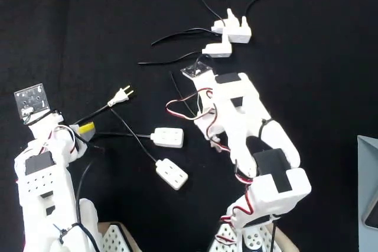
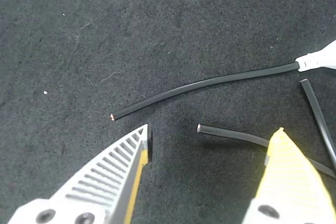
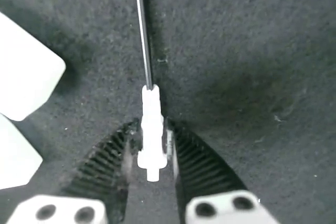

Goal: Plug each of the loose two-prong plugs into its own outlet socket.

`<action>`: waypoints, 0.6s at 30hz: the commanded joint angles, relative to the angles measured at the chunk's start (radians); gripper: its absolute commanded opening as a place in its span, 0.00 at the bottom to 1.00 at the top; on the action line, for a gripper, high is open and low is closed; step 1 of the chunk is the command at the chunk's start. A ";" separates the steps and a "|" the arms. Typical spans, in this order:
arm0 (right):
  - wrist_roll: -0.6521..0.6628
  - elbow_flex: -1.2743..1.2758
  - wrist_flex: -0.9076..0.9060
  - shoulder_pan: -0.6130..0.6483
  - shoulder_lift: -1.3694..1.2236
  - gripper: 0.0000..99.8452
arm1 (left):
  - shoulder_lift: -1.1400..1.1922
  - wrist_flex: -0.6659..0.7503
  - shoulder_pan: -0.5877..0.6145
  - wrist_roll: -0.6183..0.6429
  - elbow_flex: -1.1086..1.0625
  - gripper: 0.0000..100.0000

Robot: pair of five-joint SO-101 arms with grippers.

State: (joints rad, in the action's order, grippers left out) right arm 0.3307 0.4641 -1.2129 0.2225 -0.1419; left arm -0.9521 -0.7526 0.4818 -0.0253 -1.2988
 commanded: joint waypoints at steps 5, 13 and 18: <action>-0.008 -0.033 -0.011 -0.005 0.074 0.01 | -0.018 0.018 -0.013 0.009 0.021 0.35; -0.040 0.035 -0.078 0.120 0.487 0.01 | -0.018 0.018 -0.030 0.012 0.021 0.35; -0.141 0.191 0.060 0.244 0.743 0.01 | -0.018 0.018 -0.077 0.018 0.025 0.35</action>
State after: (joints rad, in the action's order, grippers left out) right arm 0.2417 0.6022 -1.2283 0.3989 0.4488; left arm -0.9521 -0.7526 0.4327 -0.0192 -1.2988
